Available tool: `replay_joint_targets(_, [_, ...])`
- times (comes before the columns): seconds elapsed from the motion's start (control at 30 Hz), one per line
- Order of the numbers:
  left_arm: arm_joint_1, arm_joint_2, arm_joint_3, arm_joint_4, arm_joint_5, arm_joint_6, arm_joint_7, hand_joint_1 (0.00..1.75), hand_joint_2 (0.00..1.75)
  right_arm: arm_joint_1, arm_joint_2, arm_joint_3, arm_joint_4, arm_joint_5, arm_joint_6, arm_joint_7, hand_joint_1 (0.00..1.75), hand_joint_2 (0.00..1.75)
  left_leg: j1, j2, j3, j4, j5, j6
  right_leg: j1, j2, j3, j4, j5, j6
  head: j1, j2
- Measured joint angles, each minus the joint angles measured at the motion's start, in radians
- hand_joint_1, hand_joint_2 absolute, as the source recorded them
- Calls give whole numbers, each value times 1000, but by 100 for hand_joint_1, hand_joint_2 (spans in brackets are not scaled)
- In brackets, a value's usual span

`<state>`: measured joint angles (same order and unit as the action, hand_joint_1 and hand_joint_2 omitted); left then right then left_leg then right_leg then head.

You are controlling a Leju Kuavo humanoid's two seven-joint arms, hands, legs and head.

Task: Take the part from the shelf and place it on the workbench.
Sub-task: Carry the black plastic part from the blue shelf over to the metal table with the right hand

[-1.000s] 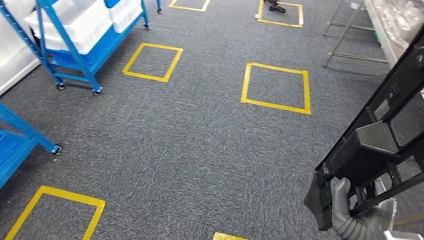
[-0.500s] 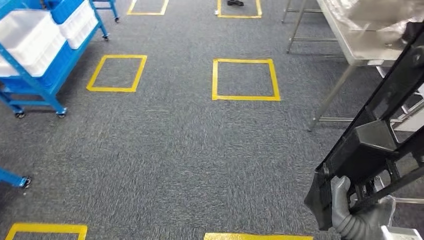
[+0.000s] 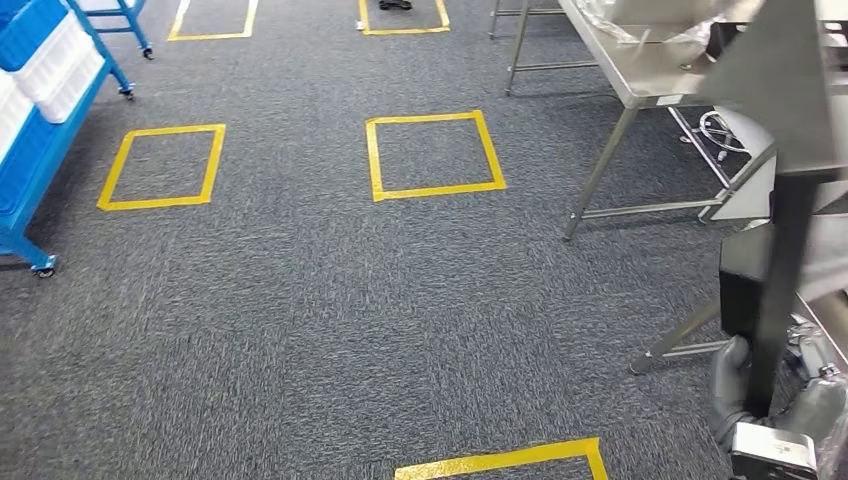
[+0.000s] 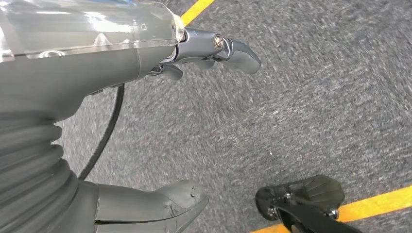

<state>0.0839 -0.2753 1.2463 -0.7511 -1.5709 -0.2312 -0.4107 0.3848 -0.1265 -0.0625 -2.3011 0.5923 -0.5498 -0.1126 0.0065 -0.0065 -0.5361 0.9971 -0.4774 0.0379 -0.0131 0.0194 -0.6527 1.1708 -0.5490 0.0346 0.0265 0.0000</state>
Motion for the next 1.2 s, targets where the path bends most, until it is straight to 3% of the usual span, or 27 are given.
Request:
replay_joint_targets(0.07, [1, 2, 0, 3, 0, 1, 0, 0, 175, -6, -11, -21, 6, 27, 18, 17, 175, 175, -2, 26, 0, 0, -3, 2, -4, -12, -54, 104, -37, 6, 0, 0])
replay_joint_targets(0.1, [1, 3, 0, 5, 0, 1, 0, 0, 175, -6, -16, -31, 10, 36, 26, 27, 175, 175, -3, 39, 1, 0, -5, 1, -6, -15, -60, 112, -28, 8, 1, 0])
replay_joint_targets(0.17, [0, 4, -1, 8, 0, 1, 0, 0, 175, -6, -26, -50, 18, 50, 41, 45, 175, 175, -3, 63, 6, 0, -9, -2, -9, -31, -12, 20, 31, 9, 1, 0])
replay_joint_targets(0.23, [0, 6, -3, 11, 0, 1, 0, 0, 175, -7, -31, -69, 24, 64, 50, 58, 175, 175, -7, 81, 14, 1, -17, -11, -5, -77, 56, -108, 76, 2, 1, 0])
replay_joint_targets(0.3, [-1, 8, -4, 13, 0, 2, 1, 0, 175, -7, -33, -85, 28, 79, 52, 66, 175, 175, -11, 99, 23, 2, -24, -22, 2, -96, 79, -155, 83, -9, 0, 0])
replay_joint_targets(0.37, [-4, 10, -8, 14, 0, 3, 1, 0, 175, -4, -33, -99, 32, 92, 53, 72, 175, 175, -10, 115, 30, 2, -32, -34, 2, -70, 79, -158, 86, -20, -2, 0])
replay_joint_targets(0.43, [-5, 12, -11, 16, 0, 4, 1, 0, 175, -2, -33, -111, 34, 99, 53, 76, 175, 175, -6, 87, 22, 37, -60, -43, -2, -47, 84, -165, 91, -34, -4, 0])
replay_joint_targets(0.5, [-5, 15, -13, 19, 0, 5, 2, 0, 175, -2, -33, -117, 38, 101, 54, 77, 175, 175, -3, 36, -29, 152, -123, -47, -3, -24, 87, -168, 93, -45, -8, 0])
replay_joint_targets(0.53, [-4, 15, -13, 21, 0, 5, 2, 0, 175, -2, -33, -118, 40, 102, 54, 78, 175, 175, -3, 23, -65, 224, -153, -47, -1, -11, 86, -167, 93, -47, -10, 0])
replay_joint_targets(0.57, [-3, 16, -13, 23, 0, 5, 3, 0, 175, -1, -33, -119, 43, 102, 54, 78, 175, 175, -3, 16, -95, 279, -167, -47, 0, 4, 87, -166, 92, -48, -10, 0])
replay_joint_targets(0.6, [-2, 16, -13, 25, 0, 5, 3, 0, 175, -1, -33, -121, 45, 102, 54, 78, 175, 175, -3, 14, -111, 298, -160, -45, 2, 19, 87, -165, 91, -48, -10, 0])
replay_joint_targets(0.63, [-2, 17, -13, 26, 0, 5, 3, 0, 175, -1, -33, -123, 47, 102, 54, 78, 175, 175, -3, 12, -108, 276, -132, -43, 3, 35, 89, -163, 90, -48, -10, 0])
replay_joint_targets(0.67, [-2, 19, -13, 27, 0, 5, 3, 0, 175, 0, -33, -124, 48, 103, 55, 79, 175, 175, -3, 3, -88, 219, -90, -40, 3, 50, 91, -161, 89, -47, -10, 0])
replay_joint_targets(0.73, [-2, 22, -13, 29, 0, 6, 4, 0, 175, -1, -33, -126, 50, 113, 55, 82, 175, 175, -3, -36, -37, 86, -23, -32, 3, 76, 90, -155, 84, -41, -10, 0])
replay_joint_targets(0.8, [-3, 24, -14, 30, 0, 9, 6, 0, 175, 0, -33, -130, 53, 145, 55, 88, 175, 175, -4, -57, -15, 28, -7, -26, 1, 98, 85, -151, 82, -30, -10, 0])
replay_joint_targets(0.87, [-7, 26, -14, 32, 0, 12, 8, 0, 175, 2, -33, -140, 57, 196, 54, 98, 175, 175, -5, -37, -10, 19, -4, -16, -2, 117, 80, -152, 84, -15, -11, 0])
replay_joint_targets(0.9, [-9, 26, -14, 33, 0, 12, 8, 0, 175, 3, -33, -148, 59, 227, 54, 105, 175, 175, -5, -26, -7, 12, 0, -9, -2, 109, 77, -147, 81, -10, -10, 0])
replay_joint_targets(0.97, [-12, 27, -13, 35, 0, 8, 11, 0, 175, 0, -34, -164, 63, 305, 59, 127, 175, 175, -2, -1, -3, -1, 8, 3, 0, 55, 49, -91, 44, -1, -4, 0])
replay_joint_targets(1.0, [-12, 28, -12, 37, 0, 5, 13, 0, 175, -2, -34, -172, 67, 352, 65, 144, 175, 175, -4, 10, -2, -3, 9, 6, 0, 21, 20, -34, 12, 2, -1, 0])
replay_joint_targets(1.07, [-12, 29, -10, 42, 0, 2, 20, 0, 175, -5, -39, -190, 81, 452, 92, 186, 175, 175, -6, 36, -3, -3, 7, 9, -4, -9, -43, 87, -39, 11, 2, 0])
replay_joint_targets(1.1, [-13, 31, -10, 47, 0, 2, 24, 0, 175, -5, -43, -200, 91, 498, 109, 208, 175, 175, -7, 48, -3, -2, 5, 9, -7, -13, -58, 116, -40, 14, 2, 0])
replay_joint_targets(1.13, [-14, 32, -9, 51, 0, 3, 27, 0, 175, -5, -48, -211, 101, 534, 127, 228, 175, 175, -7, 61, -2, -2, 3, 7, -9, -18, -53, 103, -22, 16, 2, 0])
replay_joint_targets(1.2, [-18, 34, -9, 61, 0, 7, 30, 0, 175, -5, -58, -237, 121, 579, 161, 260, 175, 175, -7, 83, 4, -2, -2, 2, -9, -48, 13, -23, 46, 16, 2, 0])
